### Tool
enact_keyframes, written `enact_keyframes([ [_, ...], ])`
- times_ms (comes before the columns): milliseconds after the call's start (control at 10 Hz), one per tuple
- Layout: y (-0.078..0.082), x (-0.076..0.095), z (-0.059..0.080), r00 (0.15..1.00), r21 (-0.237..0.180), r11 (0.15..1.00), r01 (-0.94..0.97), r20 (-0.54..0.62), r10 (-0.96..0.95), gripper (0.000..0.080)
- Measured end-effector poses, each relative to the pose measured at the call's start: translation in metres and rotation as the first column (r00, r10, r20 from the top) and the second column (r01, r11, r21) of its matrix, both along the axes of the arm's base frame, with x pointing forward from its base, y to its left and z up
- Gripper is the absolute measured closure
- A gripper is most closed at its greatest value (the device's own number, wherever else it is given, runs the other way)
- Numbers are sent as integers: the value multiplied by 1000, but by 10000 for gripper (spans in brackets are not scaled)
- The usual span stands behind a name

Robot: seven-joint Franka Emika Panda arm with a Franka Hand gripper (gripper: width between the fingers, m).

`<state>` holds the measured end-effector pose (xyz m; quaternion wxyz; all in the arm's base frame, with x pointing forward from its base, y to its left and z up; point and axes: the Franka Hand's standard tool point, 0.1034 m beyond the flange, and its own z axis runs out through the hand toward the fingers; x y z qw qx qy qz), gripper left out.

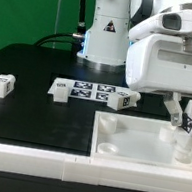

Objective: Assemble one leg

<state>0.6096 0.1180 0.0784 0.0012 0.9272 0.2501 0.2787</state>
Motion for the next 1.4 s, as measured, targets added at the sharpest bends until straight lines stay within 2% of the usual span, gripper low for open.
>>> enact_keyframes([
  [200, 2, 4, -2, 1000, 3, 1000, -2, 11, 2, 511],
  [400, 3, 3, -12, 1000, 3, 1000, -4, 0, 4, 511],
  [1000, 4, 3, -13, 1000, -3, 1000, -21, 23, 22, 511],
  [1100, 4, 3, -13, 999, -3, 1000, -22, 23, 22, 340],
  [1200, 4, 3, -13, 999, -3, 1000, -22, 23, 22, 218],
  [1300, 4, 3, -13, 999, -4, 1000, -23, 23, 23, 171],
  [1400, 4, 3, -13, 999, -4, 1000, -23, 23, 23, 171],
])
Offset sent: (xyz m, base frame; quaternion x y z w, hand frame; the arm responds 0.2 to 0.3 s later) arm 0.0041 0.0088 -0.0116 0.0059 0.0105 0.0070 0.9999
